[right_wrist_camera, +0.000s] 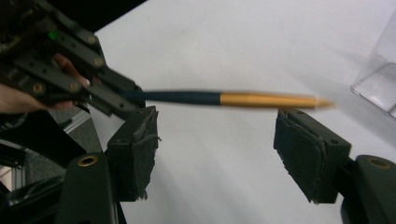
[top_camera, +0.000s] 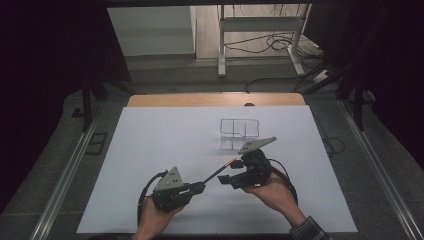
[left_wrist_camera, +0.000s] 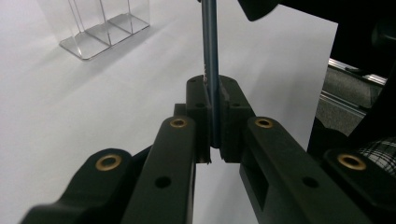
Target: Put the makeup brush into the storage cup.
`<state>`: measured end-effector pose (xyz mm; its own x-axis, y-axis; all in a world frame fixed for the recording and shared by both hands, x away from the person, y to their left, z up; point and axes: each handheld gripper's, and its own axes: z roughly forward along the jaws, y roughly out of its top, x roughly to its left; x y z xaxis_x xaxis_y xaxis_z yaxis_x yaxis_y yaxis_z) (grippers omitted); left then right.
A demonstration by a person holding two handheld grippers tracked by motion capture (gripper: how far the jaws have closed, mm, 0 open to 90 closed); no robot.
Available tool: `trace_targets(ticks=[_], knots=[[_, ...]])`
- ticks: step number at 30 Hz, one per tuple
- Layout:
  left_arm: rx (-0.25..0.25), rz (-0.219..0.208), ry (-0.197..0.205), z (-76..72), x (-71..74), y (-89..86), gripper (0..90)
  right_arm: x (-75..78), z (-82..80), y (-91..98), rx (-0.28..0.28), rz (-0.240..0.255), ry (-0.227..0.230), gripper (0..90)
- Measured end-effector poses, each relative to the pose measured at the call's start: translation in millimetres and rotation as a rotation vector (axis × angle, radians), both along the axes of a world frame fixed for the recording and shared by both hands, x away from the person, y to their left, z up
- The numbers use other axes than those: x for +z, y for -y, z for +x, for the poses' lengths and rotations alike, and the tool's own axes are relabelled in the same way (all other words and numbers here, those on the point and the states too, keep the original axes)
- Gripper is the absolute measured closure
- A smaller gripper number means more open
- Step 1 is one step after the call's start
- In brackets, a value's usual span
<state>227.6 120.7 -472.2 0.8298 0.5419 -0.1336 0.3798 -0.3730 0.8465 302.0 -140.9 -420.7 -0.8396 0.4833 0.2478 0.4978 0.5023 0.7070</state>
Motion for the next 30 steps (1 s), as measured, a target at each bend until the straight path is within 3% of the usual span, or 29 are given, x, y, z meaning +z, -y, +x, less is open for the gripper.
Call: trace_targets(ticks=[7,13,19,20,21,23,24,25,27,28,30], knots=[[-0.008,0.005,-0.014,0.7,-2.4,3.2,85.5,4.4,2.3,-2.8,-0.012,0.05,-0.002,32.8],[-0.013,0.043,-0.026,1.7,-5.8,8.8,85.4,5.1,4.9,0.6,-0.031,0.101,-0.029,41.3],[-0.017,0.077,-0.037,1.9,-9.0,15.0,85.3,4.9,8.3,6.4,-0.057,0.146,-0.056,58.0],[-0.02,0.086,-0.039,1.9,-9.8,16.3,85.2,4.9,10.0,9.1,-0.055,0.187,-0.081,68.6],[-0.029,0.095,-0.042,2.2,-10.9,17.9,85.2,4.9,10.0,9.1,-0.055,0.187,-0.081,68.6],[-0.028,0.122,-0.054,2.8,-13.0,22.2,84.5,4.7,13.0,12.5,-0.033,0.279,-0.15,80.4],[-0.013,0.135,-0.047,2.9,-14.2,23.7,80.4,4.2,14.2,13.0,-0.019,0.319,-0.188,83.0],[-0.007,0.141,-0.045,3.3,-14.6,24.2,69.4,4.8,14.0,11.8,-0.024,0.309,-0.173,83.7],[0.014,0.153,-0.038,3.5,-14.8,23.9,52.6,6.6,11.9,8.6,-0.029,0.229,-0.112,83.9],[0.02,0.152,-0.037,3.4,-14.3,23.3,52.6,6.6,11.9,8.6,-0.029,0.229,-0.112,83.9],[0.027,0.151,-0.033,3.4,-13.0,22.7,44.5,6.4,12.2,8.3,-0.03,0.22,-0.11,83.9]])
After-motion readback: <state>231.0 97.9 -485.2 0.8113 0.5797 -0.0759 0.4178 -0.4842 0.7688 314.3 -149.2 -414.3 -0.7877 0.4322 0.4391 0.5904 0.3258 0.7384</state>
